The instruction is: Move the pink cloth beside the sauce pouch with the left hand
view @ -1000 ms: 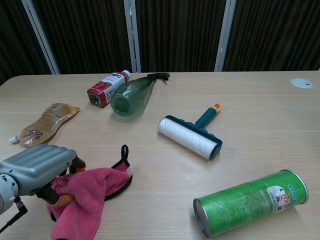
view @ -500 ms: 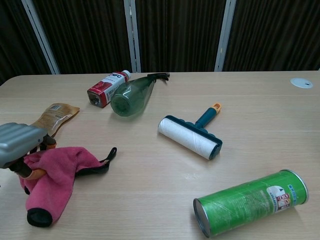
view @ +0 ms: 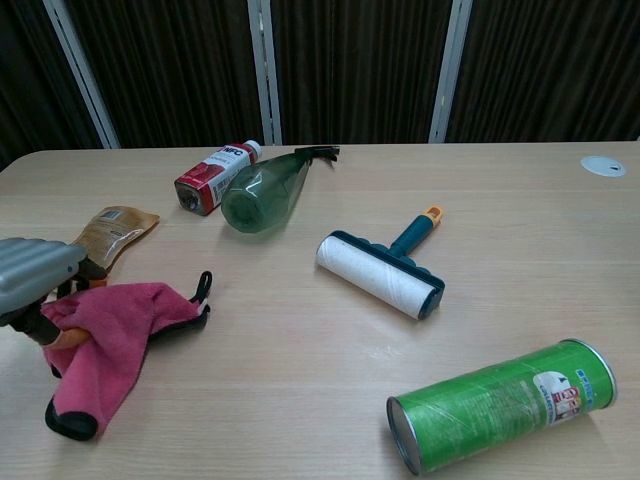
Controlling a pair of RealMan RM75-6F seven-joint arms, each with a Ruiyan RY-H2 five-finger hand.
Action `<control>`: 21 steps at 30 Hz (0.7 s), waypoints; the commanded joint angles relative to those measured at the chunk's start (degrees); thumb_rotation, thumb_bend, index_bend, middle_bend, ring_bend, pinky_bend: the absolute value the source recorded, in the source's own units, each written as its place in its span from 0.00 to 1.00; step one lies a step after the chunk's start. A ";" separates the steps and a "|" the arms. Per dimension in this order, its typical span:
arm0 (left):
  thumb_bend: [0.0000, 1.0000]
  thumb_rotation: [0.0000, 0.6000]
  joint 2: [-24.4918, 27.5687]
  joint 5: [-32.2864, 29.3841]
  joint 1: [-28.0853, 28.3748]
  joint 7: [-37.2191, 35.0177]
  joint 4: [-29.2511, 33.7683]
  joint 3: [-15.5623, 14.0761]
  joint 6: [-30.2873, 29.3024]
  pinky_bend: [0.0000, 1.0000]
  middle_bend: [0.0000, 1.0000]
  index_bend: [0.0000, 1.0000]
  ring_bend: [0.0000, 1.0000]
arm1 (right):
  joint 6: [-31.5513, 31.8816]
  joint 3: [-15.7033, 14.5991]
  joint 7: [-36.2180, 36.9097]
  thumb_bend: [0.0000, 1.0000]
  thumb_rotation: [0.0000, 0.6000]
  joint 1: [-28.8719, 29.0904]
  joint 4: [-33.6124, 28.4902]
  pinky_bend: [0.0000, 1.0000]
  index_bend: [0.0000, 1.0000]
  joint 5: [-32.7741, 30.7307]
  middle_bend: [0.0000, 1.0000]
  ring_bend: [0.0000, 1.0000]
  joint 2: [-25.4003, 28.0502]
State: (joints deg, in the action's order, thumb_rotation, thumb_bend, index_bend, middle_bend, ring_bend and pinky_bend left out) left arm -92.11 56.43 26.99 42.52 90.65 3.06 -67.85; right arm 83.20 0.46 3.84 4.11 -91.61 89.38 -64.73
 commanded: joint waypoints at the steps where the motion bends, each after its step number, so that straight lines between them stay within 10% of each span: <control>1: 0.62 1.00 -2.73 1.48 0.32 0.70 2.88 -1.54 0.22 0.51 0.50 0.78 0.42 | 0.00 0.09 0.24 0.00 1.00 0.03 0.11 0.00 0.00 -0.08 0.00 0.00 0.12; 21: 0.62 1.00 -9.55 2.38 0.55 5.58 3.26 -3.26 -1.78 0.51 0.50 0.78 0.42 | 0.43 0.39 0.79 0.00 1.00 -0.26 -0.02 0.00 0.00 -0.61 0.00 0.00 0.30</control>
State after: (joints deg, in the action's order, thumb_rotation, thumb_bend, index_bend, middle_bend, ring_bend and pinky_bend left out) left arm -102.04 59.16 27.55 48.01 94.37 -0.47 -69.49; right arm 83.71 0.82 4.60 3.81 -91.58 88.83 -64.48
